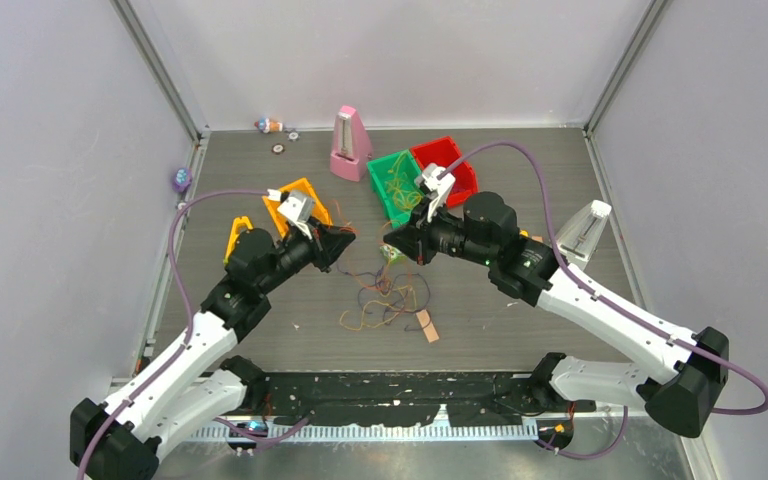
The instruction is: Untangle the cables
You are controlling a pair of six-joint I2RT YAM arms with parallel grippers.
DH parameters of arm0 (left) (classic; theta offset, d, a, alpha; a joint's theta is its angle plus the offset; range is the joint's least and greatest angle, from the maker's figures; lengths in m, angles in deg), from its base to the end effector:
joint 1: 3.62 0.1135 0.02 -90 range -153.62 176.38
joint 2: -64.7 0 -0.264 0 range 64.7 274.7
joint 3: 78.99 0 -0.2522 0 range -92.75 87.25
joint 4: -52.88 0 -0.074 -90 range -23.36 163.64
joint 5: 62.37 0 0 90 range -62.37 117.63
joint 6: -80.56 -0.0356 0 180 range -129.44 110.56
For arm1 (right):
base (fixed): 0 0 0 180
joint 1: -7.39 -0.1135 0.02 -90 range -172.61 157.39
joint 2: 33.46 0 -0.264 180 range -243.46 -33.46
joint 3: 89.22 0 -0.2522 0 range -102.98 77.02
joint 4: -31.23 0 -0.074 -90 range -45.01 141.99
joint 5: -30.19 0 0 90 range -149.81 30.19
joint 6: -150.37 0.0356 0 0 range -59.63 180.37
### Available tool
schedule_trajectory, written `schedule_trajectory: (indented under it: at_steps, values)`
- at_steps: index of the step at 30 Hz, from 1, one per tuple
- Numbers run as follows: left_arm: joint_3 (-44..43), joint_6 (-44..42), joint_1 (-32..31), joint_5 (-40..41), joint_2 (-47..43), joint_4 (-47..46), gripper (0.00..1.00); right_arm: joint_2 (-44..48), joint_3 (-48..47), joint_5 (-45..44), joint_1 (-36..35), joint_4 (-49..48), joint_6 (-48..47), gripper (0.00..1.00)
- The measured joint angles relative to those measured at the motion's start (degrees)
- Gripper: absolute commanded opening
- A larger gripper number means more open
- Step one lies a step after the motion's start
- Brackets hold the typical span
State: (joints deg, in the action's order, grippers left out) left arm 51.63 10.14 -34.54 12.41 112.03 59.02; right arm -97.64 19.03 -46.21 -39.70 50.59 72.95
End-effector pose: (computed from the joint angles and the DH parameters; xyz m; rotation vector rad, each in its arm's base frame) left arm 0.1678 -0.1114 0.3089 0.3791 1.6738 -0.8822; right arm 0.1718 0.1971 0.3622 -0.7260 1.7278 0.9473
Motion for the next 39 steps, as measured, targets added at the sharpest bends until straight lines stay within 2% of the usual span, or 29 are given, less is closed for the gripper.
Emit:
schedule_trajectory:
  at_steps: [10,18,22,26,29,34,39]
  values:
    - [3.61,-0.52,0.00,-1.14,0.63,-8.13,0.04,-0.37,0.00,0.94,0.72,1.14,0.00,0.05]
    - [3.43,1.40,-0.39,-8.55,4.55,-13.33,0.03,-4.33,-3.98,0.94,1.22,3.78,0.00,0.05]
    - [2.75,2.64,-1.42,-10.36,7.30,-14.62,0.00,-8.11,-11.93,1.40,1.40,8.22,-0.59,0.05]
    - [2.40,3.17,-1.70,-10.27,7.98,-14.93,0.00,-10.49,-25.51,1.60,1.46,12.46,-2.08,0.05]
    - [1.70,3.82,-1.70,-10.29,7.93,-15.63,0.00,-10.12,-33.29,1.97,1.46,11.80,-2.56,0.05]
    - [1.64,4.04,-1.70,-10.14,7.30,-16.15,0.04,-7.50,-32.54,2.03,1.46,9.88,-2.36,0.05]
    - [1.77,3.98,-1.70,-8.92,6.86,-16.24,0.05,-10.84,-29.24,2.21,1.46,10.05,-1.25,0.05]
